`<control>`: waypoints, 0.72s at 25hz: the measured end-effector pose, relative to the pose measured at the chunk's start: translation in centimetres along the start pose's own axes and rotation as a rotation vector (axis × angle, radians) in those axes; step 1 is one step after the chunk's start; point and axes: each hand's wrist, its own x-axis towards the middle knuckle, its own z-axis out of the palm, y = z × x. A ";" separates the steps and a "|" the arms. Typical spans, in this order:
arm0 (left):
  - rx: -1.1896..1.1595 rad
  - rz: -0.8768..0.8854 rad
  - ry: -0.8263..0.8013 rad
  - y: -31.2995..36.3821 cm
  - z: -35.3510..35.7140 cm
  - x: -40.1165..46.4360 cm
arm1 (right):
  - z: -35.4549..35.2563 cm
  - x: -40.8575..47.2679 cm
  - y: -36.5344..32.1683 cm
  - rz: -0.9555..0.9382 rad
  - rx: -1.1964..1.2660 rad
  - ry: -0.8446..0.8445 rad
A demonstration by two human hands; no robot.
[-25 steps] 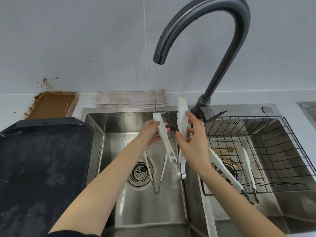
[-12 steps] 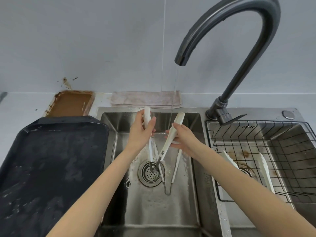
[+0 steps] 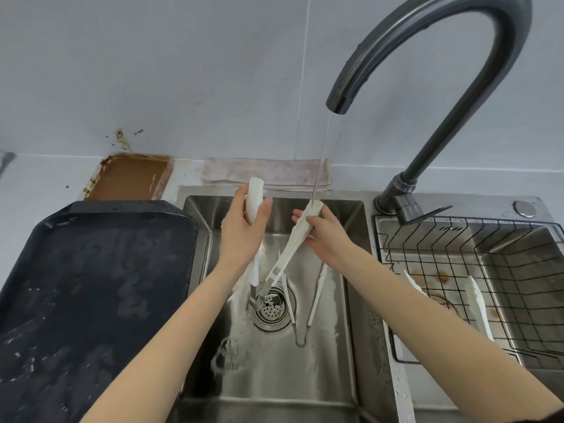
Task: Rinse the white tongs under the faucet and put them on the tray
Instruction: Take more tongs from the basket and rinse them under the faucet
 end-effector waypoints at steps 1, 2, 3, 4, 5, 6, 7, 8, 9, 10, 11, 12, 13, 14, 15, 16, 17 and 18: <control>0.001 0.008 0.001 0.0 -0.1 0.0 | 0.4 0.1 -0.1 -0.016 0.011 -0.010; -0.010 0.008 -0.002 0.0 -0.2 0.0 | 0.9 0.2 -0.1 -0.029 0.034 -0.009; -0.032 -0.007 -0.006 0.0 -0.2 0.0 | 1.4 0.3 -0.2 -0.038 0.064 0.006; -0.059 -0.036 -0.006 -0.1 -0.2 0.1 | 2.0 0.4 -0.3 -0.054 0.073 0.025; -0.090 -0.073 -0.004 -0.2 -0.2 0.2 | 2.5 0.5 -0.4 -0.070 0.052 0.036; -0.124 -0.108 -0.005 -0.3 -0.3 0.2 | 2.8 0.5 -0.6 -0.084 0.006 0.033; -0.164 -0.139 -0.016 -0.4 -0.3 0.2 | 3.0 0.5 -0.7 -0.095 -0.037 0.018; -0.211 -0.168 -0.032 -0.5 -0.4 0.1 | 3.1 0.4 -0.9 -0.097 -0.069 0.004; -0.263 -0.200 -0.048 -0.6 -0.5 0.1 | 3.1 0.4 -1.2 -0.090 -0.084 -0.009; -0.314 -0.239 -0.058 -0.7 -0.5 0.2 | 2.9 0.4 -1.4 -0.076 -0.080 -0.021; -0.362 -0.285 -0.057 -0.8 -0.4 0.3 | 2.6 0.3 -1.7 -0.061 -0.054 -0.041; -0.407 -0.339 -0.052 -1.0 -0.3 0.5 | 2.3 0.2 -2.1 -0.052 -0.013 -0.068; -0.457 -0.400 -0.048 -1.1 0.0 0.7 | 1.9 0.1 -2.5 -0.050 0.029 -0.109; -0.509 -0.466 -0.048 -1.3 0.3 0.9 | 1.6 0.1 -3.0 -0.055 0.050 -0.150; -0.563 -0.531 -0.055 -1.3 0.7 1.1 | 1.4 0.1 -3.4 -0.066 0.052 -0.184; -0.613 -0.594 -0.072 -1.4 1.2 1.2 | 1.2 0.1 -3.8 -0.079 0.049 -0.203; -0.661 -0.649 -0.100 -1.4 1.7 1.3 | 1.1 0.1 -4.2 -0.089 0.065 -0.215; -0.707 -0.698 -0.133 -1.4 2.2 1.4 | 1.0 0.1 -4.6 -0.090 0.104 -0.221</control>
